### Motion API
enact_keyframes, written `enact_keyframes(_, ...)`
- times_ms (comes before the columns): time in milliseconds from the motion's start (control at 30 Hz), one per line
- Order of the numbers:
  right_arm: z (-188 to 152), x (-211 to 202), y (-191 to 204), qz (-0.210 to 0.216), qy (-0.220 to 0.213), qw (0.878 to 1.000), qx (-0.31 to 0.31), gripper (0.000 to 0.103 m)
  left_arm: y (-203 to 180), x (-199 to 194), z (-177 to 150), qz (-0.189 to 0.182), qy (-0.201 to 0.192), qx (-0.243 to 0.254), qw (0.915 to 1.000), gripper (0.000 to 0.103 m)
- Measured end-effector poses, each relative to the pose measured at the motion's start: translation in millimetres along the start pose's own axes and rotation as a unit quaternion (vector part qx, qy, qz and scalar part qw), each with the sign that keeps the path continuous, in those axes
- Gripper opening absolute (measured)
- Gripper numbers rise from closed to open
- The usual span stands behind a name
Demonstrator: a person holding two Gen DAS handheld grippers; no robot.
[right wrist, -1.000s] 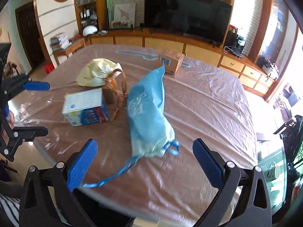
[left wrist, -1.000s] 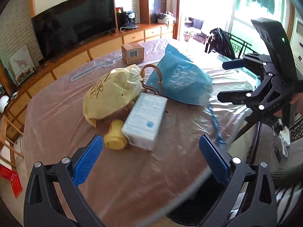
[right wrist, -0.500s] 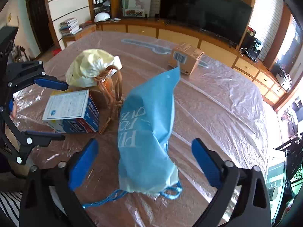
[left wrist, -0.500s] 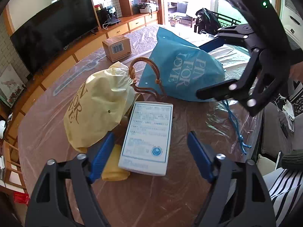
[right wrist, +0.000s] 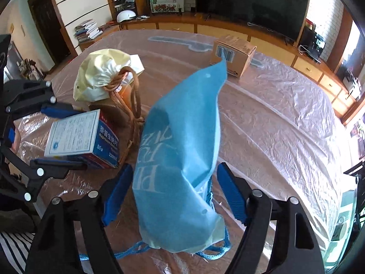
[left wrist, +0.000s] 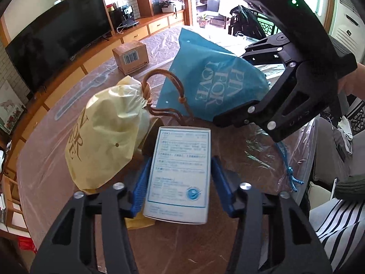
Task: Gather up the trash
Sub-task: 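Grasp the white medicine box with the left gripper while the right gripper grasps the blue bag, then carry the medicine box and blue bag with both grippers over the black bin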
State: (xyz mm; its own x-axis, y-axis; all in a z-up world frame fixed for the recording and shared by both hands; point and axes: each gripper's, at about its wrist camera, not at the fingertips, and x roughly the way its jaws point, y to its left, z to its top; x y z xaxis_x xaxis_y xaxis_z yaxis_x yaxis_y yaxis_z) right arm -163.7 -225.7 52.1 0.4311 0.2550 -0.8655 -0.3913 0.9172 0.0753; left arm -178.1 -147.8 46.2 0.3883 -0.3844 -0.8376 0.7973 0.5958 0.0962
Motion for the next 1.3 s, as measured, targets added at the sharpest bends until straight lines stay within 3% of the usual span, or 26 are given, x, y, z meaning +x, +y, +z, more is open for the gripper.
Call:
enact_keyframes(100, -0.9, -0.1, -8.7, 0.014, -0.002, 1.0, 0.022, 0.075, 0.5, 0.6, 0.2, -0.003, 0.005, -0.002, 1.0, 0.05)
enact_keyframes(167, -1.1, -0.1, -11.1, 0.018, -0.001, 0.999, 0.027, 0.056, 0.5, 1.0, -1.1, -0.003, 0.006, -0.002, 1.0, 0.049)
enact_keyframes(367, -4.0, -0.2, -10.8, 0.035, 0.002, 0.999, 0.037, 0.043, -0.8, 3.7, 0.9, -0.001, 0.008, -0.007, 0.9999, 0.048)
enact_keyframes(667, -10.3, -13.8, -17.5, 0.05, -0.018, 0.996, 0.074, 0.04, -2.0, -1.4, 0.8, -0.003, 0.003, -0.017, 0.9999, 0.048)
enact_keyframes(1133, -11.7, -39.4, -31.5, 0.033, -0.053, 0.992, 0.109, 0.04, -0.5, -23.1, 0.2, -0.001, -0.028, -0.054, 0.9981, 0.048)
enact_keyframes(1300, -9.6, -51.3, -27.9, 0.032, -0.067, 0.992, 0.104, 0.04, 3.7, -40.3, -1.4, -0.028, -0.051, -0.087, 0.9945, 0.048)
